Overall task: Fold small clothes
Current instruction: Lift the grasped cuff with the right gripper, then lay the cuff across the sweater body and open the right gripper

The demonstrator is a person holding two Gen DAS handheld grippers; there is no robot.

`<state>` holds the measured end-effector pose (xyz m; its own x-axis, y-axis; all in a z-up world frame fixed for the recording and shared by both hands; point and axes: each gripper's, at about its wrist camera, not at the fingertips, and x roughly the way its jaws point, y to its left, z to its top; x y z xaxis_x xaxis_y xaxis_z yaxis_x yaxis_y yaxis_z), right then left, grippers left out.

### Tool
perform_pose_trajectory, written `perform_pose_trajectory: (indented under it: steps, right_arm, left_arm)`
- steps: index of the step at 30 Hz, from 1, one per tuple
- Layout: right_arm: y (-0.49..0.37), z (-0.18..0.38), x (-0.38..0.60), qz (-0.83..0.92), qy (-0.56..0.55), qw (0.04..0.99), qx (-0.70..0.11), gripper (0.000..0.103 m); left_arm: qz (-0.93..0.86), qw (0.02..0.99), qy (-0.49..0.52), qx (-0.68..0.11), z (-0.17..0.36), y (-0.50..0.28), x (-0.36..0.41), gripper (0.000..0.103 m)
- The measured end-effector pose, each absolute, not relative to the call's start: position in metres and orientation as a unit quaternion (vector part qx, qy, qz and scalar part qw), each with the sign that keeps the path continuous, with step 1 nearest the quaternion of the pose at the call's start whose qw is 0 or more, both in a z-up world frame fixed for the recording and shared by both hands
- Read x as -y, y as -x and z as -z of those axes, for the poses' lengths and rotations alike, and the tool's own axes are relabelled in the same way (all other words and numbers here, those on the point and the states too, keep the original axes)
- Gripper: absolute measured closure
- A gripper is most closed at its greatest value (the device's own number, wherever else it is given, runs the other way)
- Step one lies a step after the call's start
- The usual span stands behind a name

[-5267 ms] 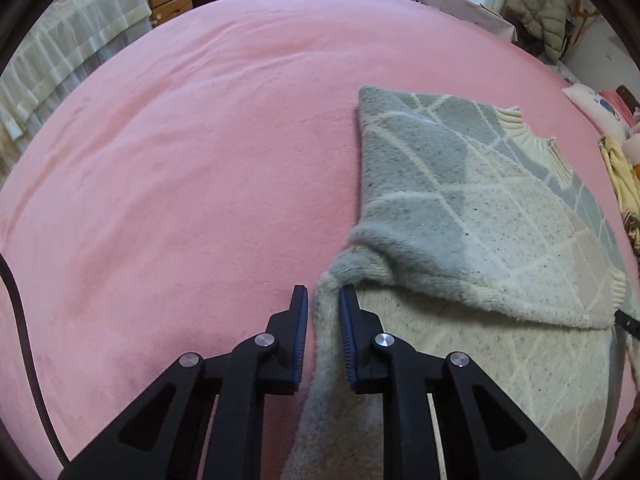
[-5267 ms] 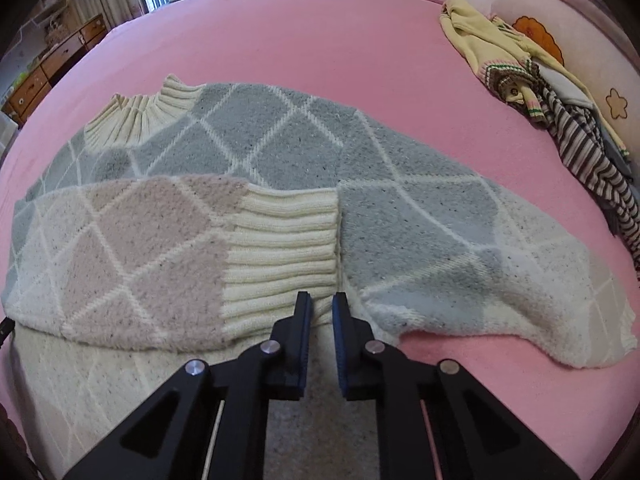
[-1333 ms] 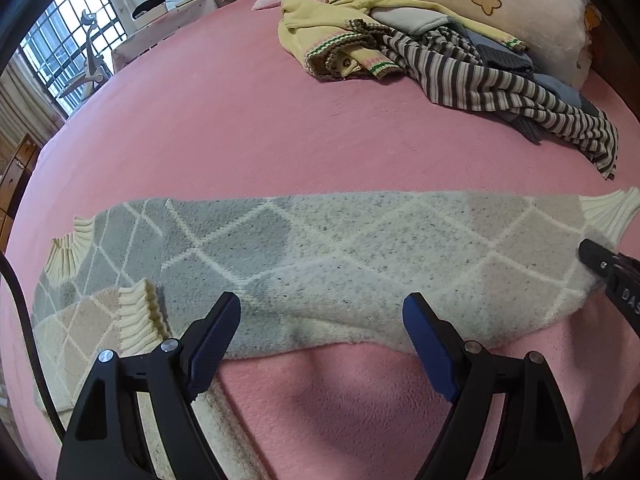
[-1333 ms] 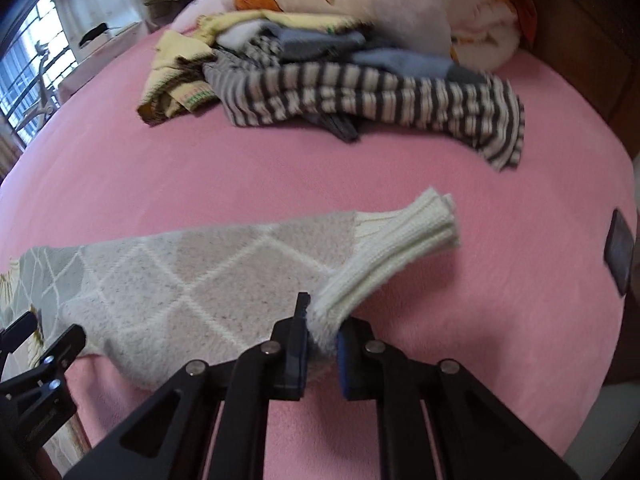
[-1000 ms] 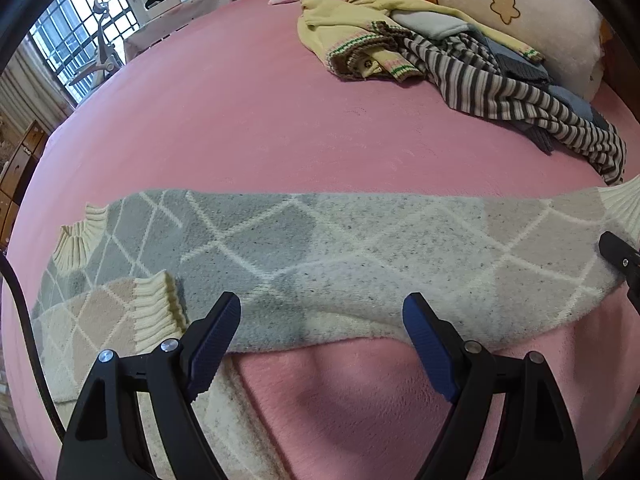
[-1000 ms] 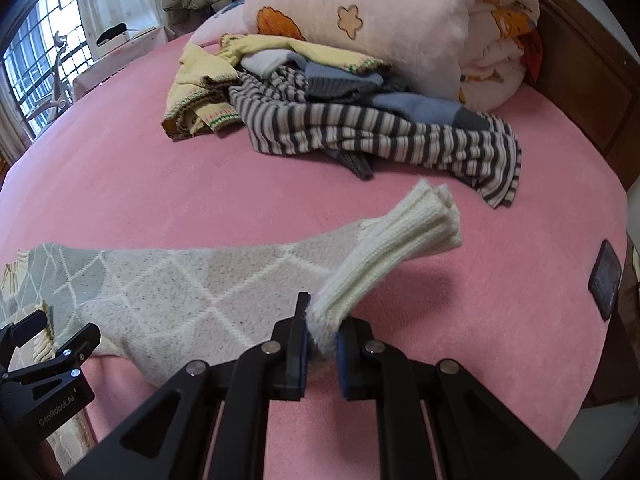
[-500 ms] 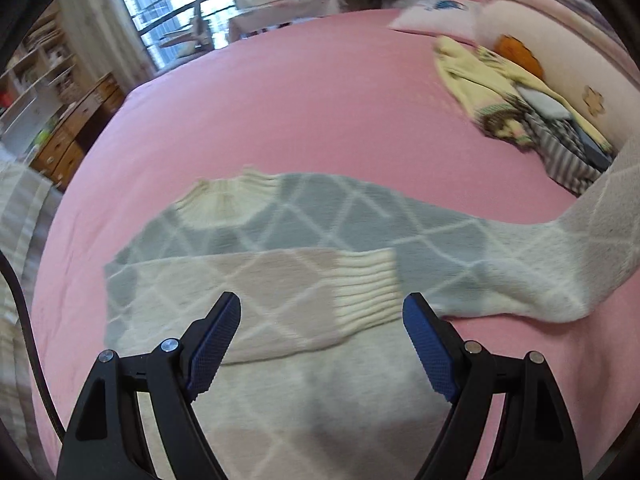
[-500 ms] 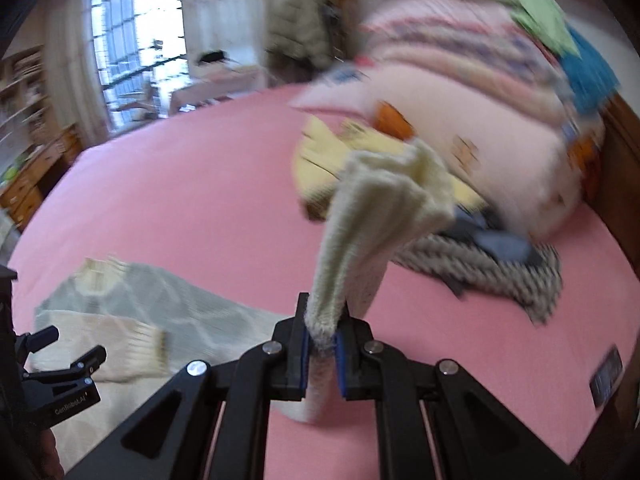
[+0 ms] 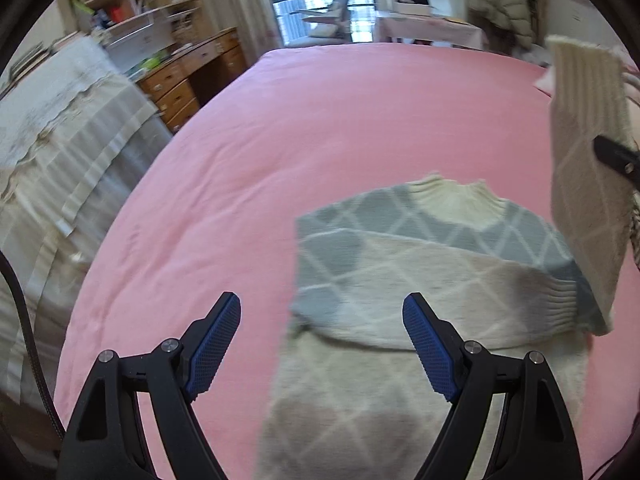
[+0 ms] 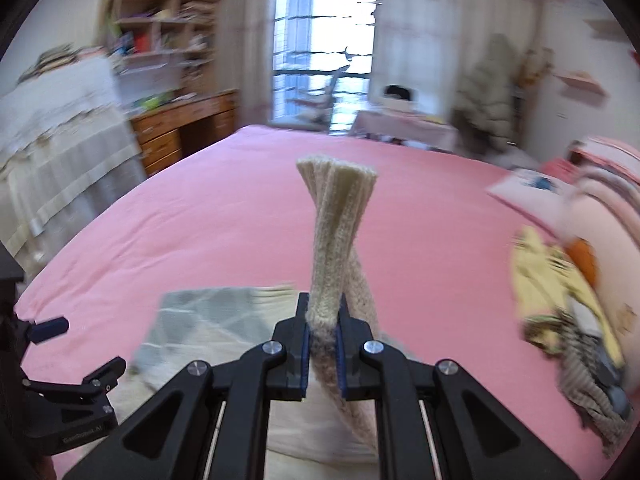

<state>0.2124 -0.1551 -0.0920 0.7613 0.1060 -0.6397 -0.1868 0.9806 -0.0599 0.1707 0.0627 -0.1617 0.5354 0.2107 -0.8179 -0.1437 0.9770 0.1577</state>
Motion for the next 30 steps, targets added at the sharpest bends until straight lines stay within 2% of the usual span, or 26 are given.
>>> perform_pose_trajectory:
  steps: [6, 12, 16, 18, 20, 23, 28, 29, 30]
  right_arm:
    - [-0.23, 0.16, 0.042, -0.157, 0.128, 0.901, -0.384, 0.093]
    - [-0.216, 0.232, -0.01, -0.181, 0.204, 0.86, -0.432, 0.092]
    - [-0.201, 0.255, -0.013, -0.195, 0.208, 0.84, -0.462, 0.082]
    - [-0.196, 0.257, -0.015, -0.198, 0.206, 0.839, -0.463, 0.075]
    - [-0.19, 0.254, -0.016, -0.195, 0.205, 0.844, -0.455, 0.063]
    - [-0.179, 0.239, -0.013, -0.201, 0.183, 0.853, -0.446, 0.06]
    - [-0.168, 0.218, 0.012, -0.182, 0.156, 0.862, -0.448, 0.06]
    - [-0.165, 0.215, 0.021, -0.172, 0.154, 0.864, -0.447, 0.06]
    - [-0.164, 0.214, 0.031, -0.162, 0.152, 0.866, -0.449, 0.06]
  left_arm:
    - [-0.149, 0.866, -0.016, -0.477, 0.178, -0.165, -0.148, 0.021]
    - [-0.152, 0.859, -0.009, -0.489, 0.206, -0.176, -0.191, 0.021]
    - [-0.126, 0.857, 0.003, -0.5, 0.224, -0.192, -0.195, 0.021]
    - [-0.104, 0.857, 0.01, -0.504, 0.229, -0.2, -0.189, 0.021]
    - [-0.088, 0.858, 0.017, -0.506, 0.231, -0.207, -0.183, 0.021]
    - [-0.055, 0.855, 0.037, -0.515, 0.232, -0.218, -0.175, 0.021]
    - [0.01, 0.834, 0.063, -0.549, 0.246, -0.243, -0.156, 0.021]
    - [0.022, 0.83, 0.062, -0.553, 0.25, -0.247, -0.152, 0.023]
    - [0.039, 0.826, 0.053, -0.56, 0.258, -0.254, -0.146, 0.031]
